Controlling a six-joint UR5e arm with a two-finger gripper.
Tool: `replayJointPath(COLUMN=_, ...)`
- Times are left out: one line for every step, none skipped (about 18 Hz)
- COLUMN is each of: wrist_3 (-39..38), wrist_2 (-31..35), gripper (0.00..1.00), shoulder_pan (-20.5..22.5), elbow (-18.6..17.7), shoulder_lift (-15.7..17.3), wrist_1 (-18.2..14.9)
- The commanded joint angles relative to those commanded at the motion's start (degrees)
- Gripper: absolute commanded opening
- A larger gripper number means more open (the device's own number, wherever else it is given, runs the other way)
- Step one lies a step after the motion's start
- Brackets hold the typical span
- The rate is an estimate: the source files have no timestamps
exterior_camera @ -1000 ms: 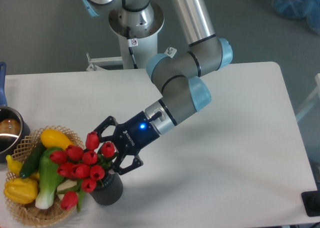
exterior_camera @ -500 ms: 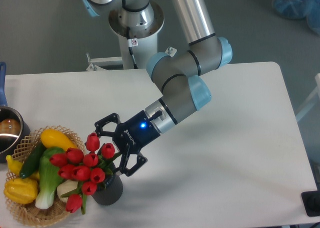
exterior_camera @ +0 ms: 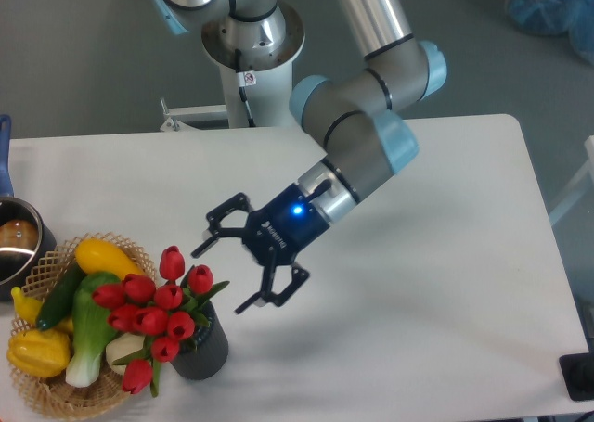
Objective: Insert the flowers into the vase
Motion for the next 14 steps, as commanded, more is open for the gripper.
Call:
replayJointPath(wrist_3=-0.09, wrist_2=0.26, gripper=1.00, shoulder_pan=0.88, elbow=0.09, shoulder_lift=0.44, wrist_1=0.00)
replayJointPath(wrist_3=0.00, wrist_2=2.09, gripper=1.00, shoulder_pan=1.59, elbow=0.26, shoulder_lift=0.88, wrist_1=0.00)
replayJointPath(wrist_3=0.00, wrist_2=5.33, gripper=1.00, shoulder_pan=1.94, elbow=0.52, shoulder_lift=1.32, wrist_1=0.00)
replayJointPath(wrist_3=0.09, wrist_2=8.58, gripper=1.00, shoulder_pan=2.29, elbow=0.61, shoulder_lift=1.85, wrist_1=0.09)
replayJointPath(wrist_3=0.26, wrist_2=10.96, gripper=1.00, shoulder_pan=2.56, elbow=0.62, shoulder_lift=2.37, wrist_1=0.09)
replayJointPath(wrist_3=0.96, wrist_2=12.90, gripper=1.00, shoulder_pan=2.82, elbow=0.62, shoulder_lift=3.08, wrist_1=0.09)
replayJointPath(wrist_3=1.92, wrist_2=15.36, gripper=1.00, shoulder_pan=3.09, elbow=0.62, shoulder_lift=3.60, wrist_1=0.09)
replayJointPath(wrist_3=3.15, wrist_2=19.04, gripper=1.00, shoulder_pan=3.52, elbow=0.79, shoulder_lift=4.13, wrist_1=0.00)
replayJointPath(wrist_3=4.56, wrist_2=23.16, gripper=1.00, shoulder_pan=3.70, elbow=1.05, shoulder_lift=4.31, wrist_1=0.00)
replayJointPath(wrist_3=5.44, wrist_2=26.77, gripper=1.00, shoulder_pan=3.79, elbow=1.14, shoulder_lift=4.49, wrist_1=-0.09)
replayJointPath(wrist_3=5.45, wrist_2=29.77, gripper=1.00, shoulder_pan=3.79, elbow=1.14, shoulder_lift=4.66, wrist_1=-0.17)
replayJointPath(wrist_3=5.45, wrist_2=32.14, gripper=1.00, shoulder_pan=3.79, elbow=1.14, shoulder_lift=4.84, wrist_1=-0.18)
replayJointPath(wrist_3=5.28, wrist_2=34.08, gripper=1.00, shoulder_pan=3.79, elbow=1.23, shoulder_lift=4.93, wrist_1=-0.26)
replayJointPath(wrist_3=5.27, wrist_2=35.76, gripper=1.00, shoulder_pan=3.88, elbow=1.40, shoulder_lift=4.93, wrist_1=-0.35)
